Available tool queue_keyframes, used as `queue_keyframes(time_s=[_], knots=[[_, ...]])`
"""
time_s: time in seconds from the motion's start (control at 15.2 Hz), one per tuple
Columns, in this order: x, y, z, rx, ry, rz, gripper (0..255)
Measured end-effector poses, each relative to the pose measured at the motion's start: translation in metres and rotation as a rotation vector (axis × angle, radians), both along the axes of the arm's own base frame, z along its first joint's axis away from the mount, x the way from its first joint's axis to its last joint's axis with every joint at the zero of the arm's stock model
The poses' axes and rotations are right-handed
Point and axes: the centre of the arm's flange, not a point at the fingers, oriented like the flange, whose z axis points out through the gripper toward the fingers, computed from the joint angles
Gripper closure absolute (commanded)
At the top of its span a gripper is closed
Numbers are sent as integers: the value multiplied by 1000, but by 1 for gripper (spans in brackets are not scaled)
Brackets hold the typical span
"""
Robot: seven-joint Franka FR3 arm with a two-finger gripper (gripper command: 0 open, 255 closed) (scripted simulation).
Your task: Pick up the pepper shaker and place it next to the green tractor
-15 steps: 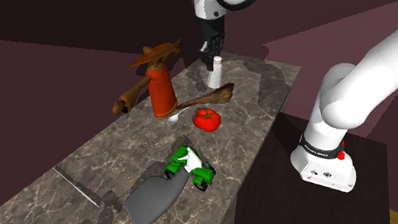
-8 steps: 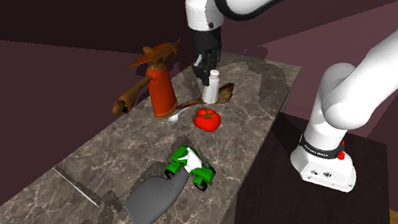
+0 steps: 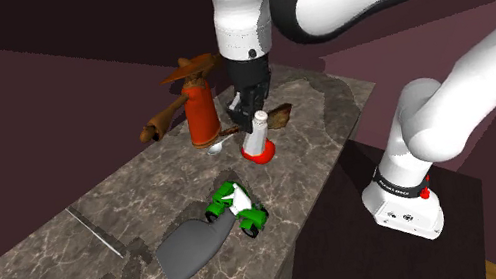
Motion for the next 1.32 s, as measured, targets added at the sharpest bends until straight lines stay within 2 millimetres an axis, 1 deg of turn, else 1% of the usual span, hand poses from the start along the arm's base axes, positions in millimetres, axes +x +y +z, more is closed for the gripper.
queue_keyframes(time_s=[0.13, 0.2, 0.33, 0.46, 0.53, 0.86, 0.92, 0.99, 1.32], knots=[[-11, 23, -3, 0, -1, 0, 255], [-19, 36, 0, 0, 0, 0, 255], [-26, 58, 2, -1, -1, 0, 255], [-37, 85, -2, -1, -1, 0, 255], [-43, 99, 0, -1, 0, 0, 255], [-69, 155, -1, -2, 0, 0, 255], [-75, 169, -1, -2, 0, 2, 255], [-75, 177, -3, -1, 0, 0, 255], [-77, 182, -27, 0, 0, -2, 255]])
